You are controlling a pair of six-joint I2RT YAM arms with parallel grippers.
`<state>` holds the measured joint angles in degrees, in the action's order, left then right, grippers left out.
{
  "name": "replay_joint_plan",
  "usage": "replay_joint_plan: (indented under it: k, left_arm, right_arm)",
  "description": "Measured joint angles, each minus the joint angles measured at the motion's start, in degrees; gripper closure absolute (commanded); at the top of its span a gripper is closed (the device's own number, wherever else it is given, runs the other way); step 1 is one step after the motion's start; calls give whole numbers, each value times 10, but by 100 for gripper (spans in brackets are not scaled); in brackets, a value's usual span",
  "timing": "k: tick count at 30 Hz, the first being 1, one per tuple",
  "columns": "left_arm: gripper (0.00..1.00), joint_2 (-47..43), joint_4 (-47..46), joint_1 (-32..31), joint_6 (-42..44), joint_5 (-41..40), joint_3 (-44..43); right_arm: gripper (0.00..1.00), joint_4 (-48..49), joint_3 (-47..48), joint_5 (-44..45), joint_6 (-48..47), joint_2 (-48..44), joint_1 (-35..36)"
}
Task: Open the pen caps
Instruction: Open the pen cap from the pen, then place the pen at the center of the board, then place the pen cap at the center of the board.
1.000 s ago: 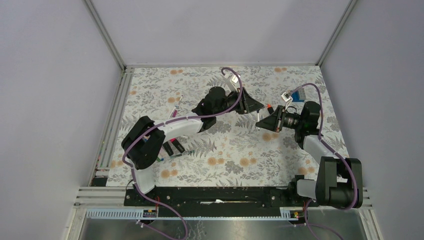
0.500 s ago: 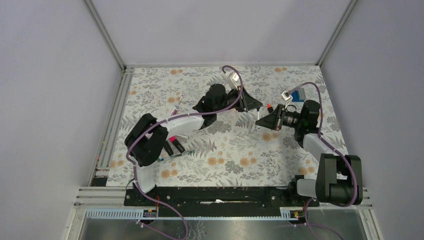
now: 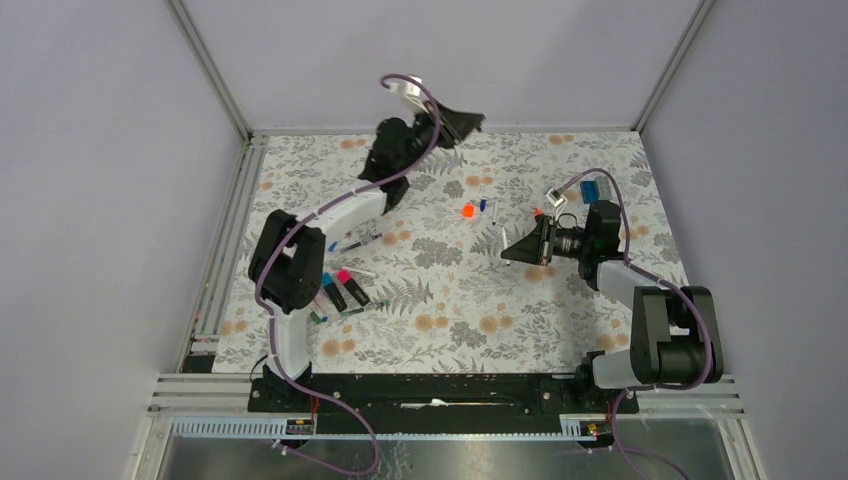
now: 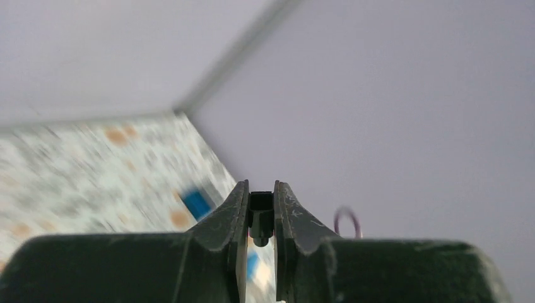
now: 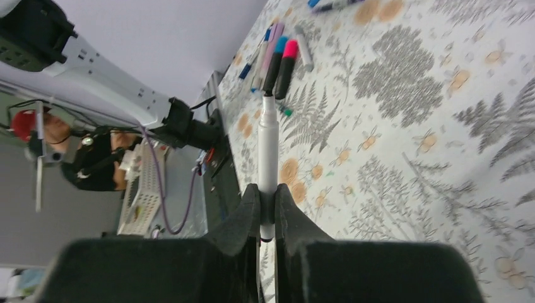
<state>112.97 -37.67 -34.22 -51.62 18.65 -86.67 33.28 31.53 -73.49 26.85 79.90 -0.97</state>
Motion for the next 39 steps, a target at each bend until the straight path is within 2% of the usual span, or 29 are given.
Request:
replay_joint_plan:
  k: [4,8,12,16,19,23,30,39]
  left_arm:
    - [100,-7,-40,52,10,-46,-12]
    - [100,-25,-47,54,17,-55,14]
    - [100,-66,-19,47,26,-41,85]
    - [100,-111,48,50,41,-28,165]
    - [100,-115,123,52,58,-26,186]
    - [100,-91,209,54,73,-24,185]
    - [99,5,308,44,97,-25,155]
    - [96,83,370,-3,131,-28,58]
  right_arm:
    - [100,-23,-4,-14,-6,15,5]
    - [100,-85,8,8,-60,15,5]
    - [100,-250,71,151,-207,13,3]
    - [100,-333,119,290,-309,14,-9]
    - [99,-374,149,360,-361,31,-24]
    - [99,-418,200,411,-404,87,-51]
    - [95,-490,309,444,-458,201,-96]
    - [92,-555,403,449,-490,290,-98]
